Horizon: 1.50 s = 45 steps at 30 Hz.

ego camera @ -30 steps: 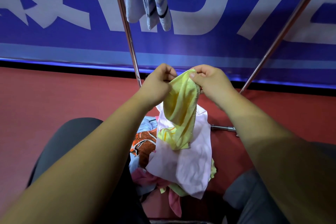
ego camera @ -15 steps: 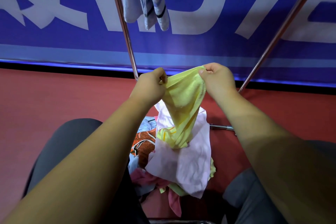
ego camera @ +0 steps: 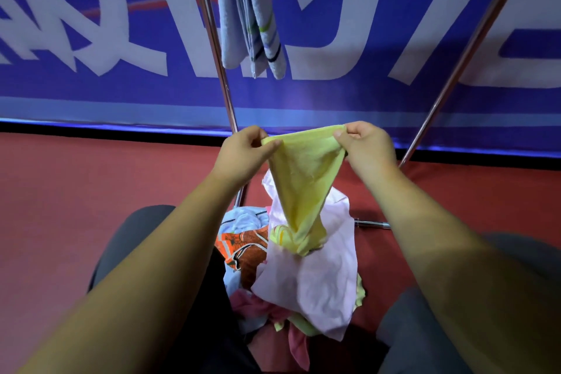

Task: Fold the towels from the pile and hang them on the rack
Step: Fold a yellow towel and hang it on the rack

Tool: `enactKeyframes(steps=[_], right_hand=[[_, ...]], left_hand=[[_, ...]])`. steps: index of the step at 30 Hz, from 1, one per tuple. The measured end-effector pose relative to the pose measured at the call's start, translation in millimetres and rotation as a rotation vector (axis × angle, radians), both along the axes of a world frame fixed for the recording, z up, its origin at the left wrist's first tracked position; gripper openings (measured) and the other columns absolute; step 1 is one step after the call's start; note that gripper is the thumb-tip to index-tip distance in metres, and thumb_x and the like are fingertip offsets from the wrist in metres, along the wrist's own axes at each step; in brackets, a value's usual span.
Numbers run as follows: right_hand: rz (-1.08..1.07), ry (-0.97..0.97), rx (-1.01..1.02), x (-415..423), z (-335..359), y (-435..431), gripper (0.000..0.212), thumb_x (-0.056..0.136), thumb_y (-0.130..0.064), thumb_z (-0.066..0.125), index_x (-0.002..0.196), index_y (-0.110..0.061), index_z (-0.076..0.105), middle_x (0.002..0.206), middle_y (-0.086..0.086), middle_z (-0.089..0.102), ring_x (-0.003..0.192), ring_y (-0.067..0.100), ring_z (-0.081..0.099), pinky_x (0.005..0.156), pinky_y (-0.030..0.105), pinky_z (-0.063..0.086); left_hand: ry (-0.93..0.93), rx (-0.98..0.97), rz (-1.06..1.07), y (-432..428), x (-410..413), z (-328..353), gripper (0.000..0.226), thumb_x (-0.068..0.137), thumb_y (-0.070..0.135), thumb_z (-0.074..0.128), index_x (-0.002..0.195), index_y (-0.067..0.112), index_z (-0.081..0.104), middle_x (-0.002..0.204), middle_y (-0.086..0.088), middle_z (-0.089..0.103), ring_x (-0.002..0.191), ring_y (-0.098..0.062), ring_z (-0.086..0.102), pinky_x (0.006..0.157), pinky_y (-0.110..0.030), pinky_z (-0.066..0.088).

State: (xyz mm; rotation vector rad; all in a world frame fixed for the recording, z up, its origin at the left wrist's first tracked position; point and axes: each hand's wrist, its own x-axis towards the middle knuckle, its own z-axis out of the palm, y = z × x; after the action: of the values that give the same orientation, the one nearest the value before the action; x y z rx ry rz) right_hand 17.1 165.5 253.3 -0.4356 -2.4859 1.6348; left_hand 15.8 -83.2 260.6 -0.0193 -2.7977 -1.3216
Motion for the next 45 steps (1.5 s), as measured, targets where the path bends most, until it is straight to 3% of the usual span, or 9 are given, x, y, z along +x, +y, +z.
enactKeyframes(steps=[8,13,18,22,27,30,33,35,45], right_hand=[[0.008,0.107,-0.024,21.2,71.6,0.2,0.028,0.081,-0.047,0.071,0.095,-0.024,0.076,0.09,-0.002,0.081,0.088,0.026,0.078,0.087,0.054,0.063],[0.01,0.246,0.08,31.5,149.1,-2.0,0.023,0.096,-0.038,0.073,0.115,-0.024,0.076,0.1,-0.006,0.078,0.093,0.016,0.074,0.089,0.048,0.064],[0.0,0.404,0.131,51.3,231.5,-8.7,0.02,0.099,-0.037,0.073,0.115,-0.024,0.075,0.102,-0.006,0.074,0.091,0.016,0.069,0.075,0.034,0.058],[0.046,0.407,-0.133,69.0,289.6,-18.4,0.018,0.103,-0.019,0.071,0.12,-0.013,0.069,0.107,0.012,0.072,0.07,0.013,0.07,0.053,0.026,0.059],[0.162,0.366,-0.473,84.8,351.2,-35.3,0.022,0.106,-0.007,0.065,0.125,-0.011,0.054,0.12,0.018,0.068,0.087,0.023,0.081,0.068,0.03,0.067],[0.123,0.444,-0.335,84.9,372.6,-39.6,0.008,0.105,-0.016,0.068,0.111,-0.018,0.064,0.118,0.012,0.073,0.094,0.018,0.079,0.067,0.022,0.064],[-0.008,0.625,-0.068,82.3,378.5,-39.2,0.008,0.101,-0.035,0.069,0.101,-0.027,0.07,0.103,-0.002,0.077,0.095,0.017,0.076,0.085,0.039,0.065],[-0.027,0.644,0.058,85.5,379.1,-40.8,0.014,0.101,-0.04,0.066,0.104,-0.027,0.07,0.099,-0.004,0.074,0.095,0.017,0.071,0.081,0.038,0.061],[-0.045,0.613,-0.057,85.2,387.3,-40.8,0.009,0.101,-0.034,0.071,0.106,-0.026,0.075,0.097,-0.004,0.078,0.09,0.015,0.077,0.085,0.04,0.067]], left_hand=[[0.117,0.122,0.029,-1.5,9.8,87.9,0.019,0.083,0.025,0.088,0.09,0.018,0.071,0.085,-0.007,0.077,0.069,-0.016,0.071,0.065,-0.026,0.056],[0.195,0.307,-0.007,-6.5,17.8,160.9,0.024,0.086,0.013,0.086,0.102,0.024,0.073,0.091,-0.005,0.071,0.084,-0.019,0.07,0.082,-0.045,0.064],[0.284,0.248,-0.069,-6.3,43.0,241.3,0.015,0.102,0.025,0.071,0.113,0.018,0.076,0.101,0.0,0.074,0.095,-0.014,0.069,0.079,-0.029,0.056],[0.355,0.223,-0.063,-11.2,65.4,295.6,0.008,0.103,0.024,0.069,0.106,0.017,0.072,0.093,-0.001,0.069,0.083,-0.013,0.064,0.068,-0.026,0.054],[0.299,0.41,-0.039,-11.5,91.8,354.5,0.015,0.107,0.021,0.063,0.12,0.012,0.066,0.104,-0.016,0.071,0.074,-0.027,0.078,0.062,-0.037,0.067],[0.346,0.435,-0.004,-15.4,93.9,379.3,0.014,0.105,0.02,0.067,0.116,0.01,0.068,0.104,-0.016,0.074,0.084,-0.028,0.081,0.07,-0.038,0.068],[0.551,0.301,0.013,-19.5,90.8,388.1,0.011,0.103,0.022,0.07,0.11,0.013,0.071,0.1,-0.006,0.076,0.093,-0.02,0.077,0.078,-0.031,0.065],[0.669,0.19,0.019,-21.1,90.5,387.1,0.009,0.103,0.022,0.07,0.11,0.016,0.072,0.1,-0.001,0.074,0.095,-0.015,0.072,0.08,-0.027,0.06],[0.608,0.316,0.046,-20.9,81.0,392.4,0.016,0.101,0.028,0.072,0.11,0.014,0.073,0.097,-0.003,0.076,0.09,-0.014,0.076,0.087,-0.035,0.065]])
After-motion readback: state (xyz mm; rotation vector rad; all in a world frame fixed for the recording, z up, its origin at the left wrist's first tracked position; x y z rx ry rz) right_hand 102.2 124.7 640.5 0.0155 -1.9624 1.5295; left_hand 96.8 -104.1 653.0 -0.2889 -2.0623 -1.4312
